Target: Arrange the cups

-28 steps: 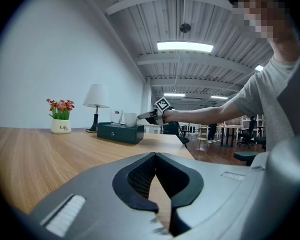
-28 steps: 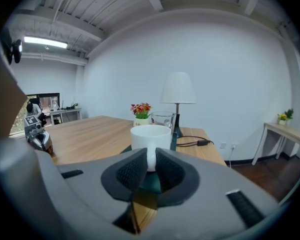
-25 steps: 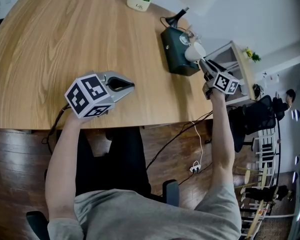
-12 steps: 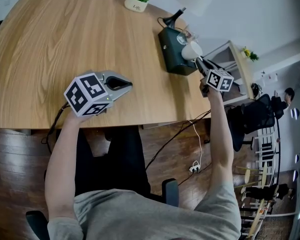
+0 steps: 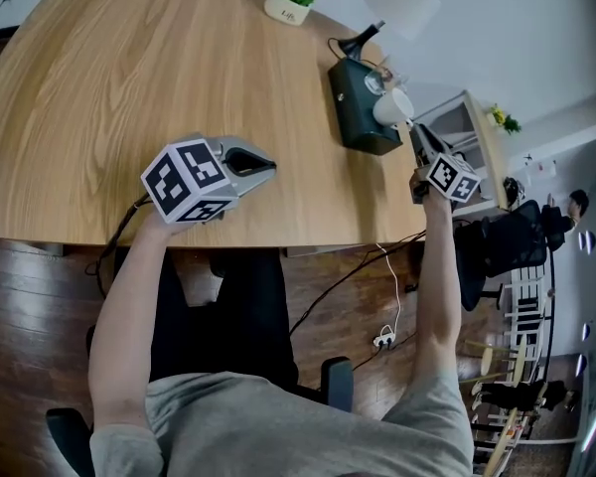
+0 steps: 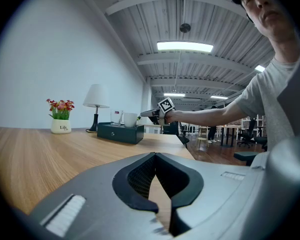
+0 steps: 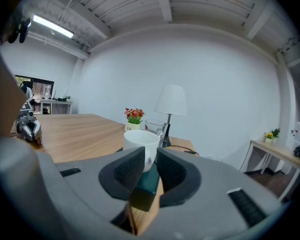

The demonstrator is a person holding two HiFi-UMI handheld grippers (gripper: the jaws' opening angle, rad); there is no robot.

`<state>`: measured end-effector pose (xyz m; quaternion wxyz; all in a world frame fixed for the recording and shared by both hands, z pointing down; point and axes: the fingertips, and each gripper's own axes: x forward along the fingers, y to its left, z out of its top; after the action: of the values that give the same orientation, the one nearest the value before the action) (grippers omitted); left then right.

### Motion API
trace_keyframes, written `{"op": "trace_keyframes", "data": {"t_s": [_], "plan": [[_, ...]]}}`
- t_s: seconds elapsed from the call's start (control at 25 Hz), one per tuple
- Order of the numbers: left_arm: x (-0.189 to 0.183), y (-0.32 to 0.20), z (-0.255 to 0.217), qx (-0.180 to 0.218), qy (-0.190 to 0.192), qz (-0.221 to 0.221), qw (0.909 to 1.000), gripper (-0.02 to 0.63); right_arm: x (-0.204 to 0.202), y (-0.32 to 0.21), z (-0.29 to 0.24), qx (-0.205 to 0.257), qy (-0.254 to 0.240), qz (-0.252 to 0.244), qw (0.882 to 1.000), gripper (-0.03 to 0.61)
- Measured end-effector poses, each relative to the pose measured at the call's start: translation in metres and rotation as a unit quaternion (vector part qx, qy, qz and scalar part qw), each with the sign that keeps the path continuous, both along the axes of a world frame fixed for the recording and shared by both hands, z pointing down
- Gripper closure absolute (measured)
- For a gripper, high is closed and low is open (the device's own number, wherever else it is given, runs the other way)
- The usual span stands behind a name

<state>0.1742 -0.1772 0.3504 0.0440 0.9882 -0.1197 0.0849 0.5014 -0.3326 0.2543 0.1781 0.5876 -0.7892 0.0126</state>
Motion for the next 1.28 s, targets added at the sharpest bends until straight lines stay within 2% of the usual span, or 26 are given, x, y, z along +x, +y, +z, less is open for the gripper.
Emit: {"op": "trace_keyframes", "data": {"t_s": [0.12,0.16,0.2,0.28,0.44,0.56,0.68,0.8,1.12,1.28], "plan": [[-0.001,0.001,-0.001,0.000,0.000,0.000,1.0000,0.604,-0.007,0.014,-0.031,0.057,-0.037,0.001,0.998,0.491],[-0.001,0.001,-0.001,0.000,0.000,0.000,1.0000,0.604,-0.018,0.023,-0.043,0.080,-0.054,-0.012,0.995,0.492],[-0.001,0.001,-0.001,0.000,0.000,0.000,1.0000,0.604,-0.034,0.034,-0.053,0.101,-0.070,-0.034,0.992,0.520],[-0.001,0.001,-0.001,0.000,-0.001,0.000,1.0000,0.604,-0.079,0.061,-0.064,0.128,-0.099,-0.094,0.982,0.534],[-0.001,0.001,-0.001,0.001,-0.001,0.000,1.0000,0.604,-0.183,0.123,-0.045,0.117,-0.153,-0.218,0.957,0.534],[-0.001,0.001,-0.001,0.001,-0.001,0.000,1.0000,0.604,-0.242,0.162,-0.020,0.106,-0.164,-0.269,0.943,0.534],[-0.002,0.001,-0.001,0.002,-0.001,-0.001,1.0000,0.604,-0.276,0.186,-0.006,0.111,-0.172,-0.283,0.937,0.534],[-0.002,0.001,-0.002,0.002,-0.001,-0.001,1.0000,0.604,-0.291,0.198,0.008,0.117,-0.186,-0.282,0.934,0.535],[-0.003,0.002,-0.001,0.006,0.006,0.003,1.0000,0.604,-0.303,0.217,0.039,0.116,-0.203,-0.285,0.930,0.535],[-0.008,0.002,-0.003,0.005,0.009,0.002,0.9999,0.604,-0.311,0.229,0.048,0.110,-0.187,-0.294,0.931,0.535]]}}
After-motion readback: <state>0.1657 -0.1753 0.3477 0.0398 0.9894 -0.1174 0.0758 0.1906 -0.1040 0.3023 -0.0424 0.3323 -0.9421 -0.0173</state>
